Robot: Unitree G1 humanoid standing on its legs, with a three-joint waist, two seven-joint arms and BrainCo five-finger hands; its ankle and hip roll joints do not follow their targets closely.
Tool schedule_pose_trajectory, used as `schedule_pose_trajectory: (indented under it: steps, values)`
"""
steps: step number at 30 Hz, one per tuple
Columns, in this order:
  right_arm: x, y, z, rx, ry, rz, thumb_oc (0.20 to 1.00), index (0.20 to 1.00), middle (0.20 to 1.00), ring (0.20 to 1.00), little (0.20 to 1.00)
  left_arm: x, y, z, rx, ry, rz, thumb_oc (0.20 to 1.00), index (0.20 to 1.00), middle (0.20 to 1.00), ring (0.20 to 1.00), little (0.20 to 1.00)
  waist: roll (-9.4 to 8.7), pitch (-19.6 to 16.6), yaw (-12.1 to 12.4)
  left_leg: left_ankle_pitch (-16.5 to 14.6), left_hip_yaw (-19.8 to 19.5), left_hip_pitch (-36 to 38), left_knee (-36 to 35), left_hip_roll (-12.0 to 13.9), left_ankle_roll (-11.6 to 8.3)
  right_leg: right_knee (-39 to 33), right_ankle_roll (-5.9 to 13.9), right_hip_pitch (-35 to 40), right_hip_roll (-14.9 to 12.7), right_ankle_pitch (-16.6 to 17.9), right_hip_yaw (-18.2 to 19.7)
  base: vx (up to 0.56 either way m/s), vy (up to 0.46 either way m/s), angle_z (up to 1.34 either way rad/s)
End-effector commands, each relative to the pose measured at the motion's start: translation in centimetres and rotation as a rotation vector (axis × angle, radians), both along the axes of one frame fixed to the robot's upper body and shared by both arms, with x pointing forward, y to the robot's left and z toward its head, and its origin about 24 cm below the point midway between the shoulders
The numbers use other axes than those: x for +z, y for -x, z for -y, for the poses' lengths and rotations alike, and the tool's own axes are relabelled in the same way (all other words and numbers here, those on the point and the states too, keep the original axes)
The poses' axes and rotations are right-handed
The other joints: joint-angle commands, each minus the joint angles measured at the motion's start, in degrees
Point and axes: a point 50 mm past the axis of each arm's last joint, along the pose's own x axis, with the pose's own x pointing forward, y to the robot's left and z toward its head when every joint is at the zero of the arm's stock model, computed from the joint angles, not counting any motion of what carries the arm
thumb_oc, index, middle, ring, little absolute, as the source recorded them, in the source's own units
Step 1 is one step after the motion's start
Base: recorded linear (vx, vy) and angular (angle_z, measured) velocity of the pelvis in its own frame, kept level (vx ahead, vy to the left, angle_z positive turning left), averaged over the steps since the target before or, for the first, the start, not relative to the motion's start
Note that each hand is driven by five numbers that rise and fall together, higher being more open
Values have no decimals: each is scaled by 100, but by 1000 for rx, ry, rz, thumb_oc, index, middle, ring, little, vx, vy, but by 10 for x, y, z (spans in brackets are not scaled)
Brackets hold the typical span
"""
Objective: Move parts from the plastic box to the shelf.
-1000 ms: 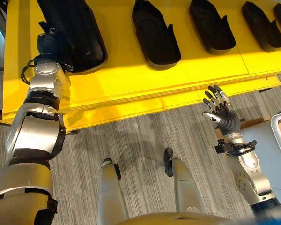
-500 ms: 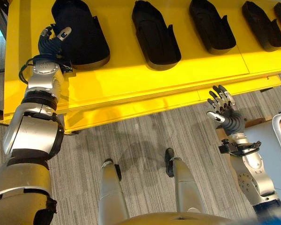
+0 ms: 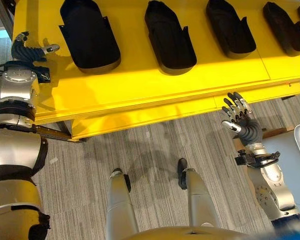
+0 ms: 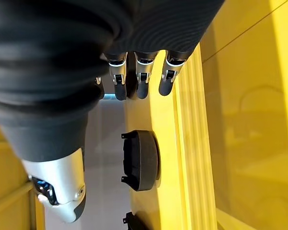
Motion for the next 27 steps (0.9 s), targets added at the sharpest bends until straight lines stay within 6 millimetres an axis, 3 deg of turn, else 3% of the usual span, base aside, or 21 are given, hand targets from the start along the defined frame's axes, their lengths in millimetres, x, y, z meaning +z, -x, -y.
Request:
schedule_pose_trajectory:
  steps: [1,7,10,11,12,15,16,17,18,20,22,27]
  values:
    - [30,8,11,3,23,145,1000,1000,1000,1000,1000,19,14,-14,38,-155,-3,1000,1000,1000,1000,1000,165,-143,105,554,-404,111,-466,254,-41,131,117,169,-194,256,212,0,0,0]
    - [30,7,12,-2,22,151,1000,1000,1000,1000,1000,35,16,-6,1,-297,7,1000,1000,1000,1000,1000,187,-77,160,566,-400,177,-489,238,-42,120,128,252,-216,245,193,0,-1,5]
    - [31,8,12,-8,24,159,1000,1000,1000,1000,1000,53,14,15,-76,-422,77,1000,1000,1000,1000,1000,183,-42,196,582,-398,218,-524,209,-37,121,118,273,-236,239,185,-27,1,7]
    - [32,8,14,-18,26,167,1000,1000,1000,1000,1000,62,15,28,-121,-501,113,1000,1000,1000,1000,1000,170,-19,205,778,-391,168,-603,169,-10,50,75,224,-244,403,178,-78,11,10]
    - [32,8,15,-28,25,171,1000,1000,1000,1000,1000,70,18,45,-173,-566,179,1000,1000,1000,1000,1000,148,1,250,760,-393,191,-605,164,-12,62,73,245,-240,385,172,-81,7,11]
    - [34,10,22,-65,32,180,1000,1000,1000,1000,1000,64,41,62,-263,-648,283,1000,1000,1000,1000,1000,131,47,326,741,-379,247,-626,152,-16,63,52,285,-231,363,180,3,6,9]
    - [35,11,27,-99,39,186,1000,1000,1000,1000,1000,51,62,73,-326,-678,366,1000,1000,1000,1000,1000,115,81,411,696,-381,299,-603,152,-20,90,22,308,-208,314,182,97,11,-4]
    - [35,10,26,-94,42,184,1000,1000,1000,1000,1000,50,63,72,-322,-676,363,1000,1000,1000,1000,1000,139,48,392,520,-388,366,-572,176,-44,145,57,358,-195,161,192,7,25,-5]
    - [36,10,28,-106,45,189,1000,1000,1000,1000,1000,43,73,80,-334,-708,406,1000,1000,1000,1000,1000,121,87,412,683,-365,335,-623,158,-24,91,15,315,-195,303,192,0,0,0]
    - [39,9,27,-107,53,197,1000,1000,1000,1000,1000,37,80,93,-373,-756,437,1000,1000,1000,1000,1000,139,47,399,507,-368,415,-612,172,-46,138,43,359,-173,153,217,41,7,4]
    - [42,9,26,-106,60,209,1000,1000,1000,1000,1000,31,85,104,-420,-752,470,1000,1000,1000,1000,1000,138,75,390,696,-345,387,-697,146,-26,62,-2,321,-190,314,213,-47,9,2]
    - [47,8,23,-105,63,236,1000,1000,1000,1000,1000,21,97,140,-623,-672,576,1000,1000,1000,1000,1000,133,121,396,727,-339,441,-741,137,-23,53,-22,350,-177,326,214,-19,3,0]
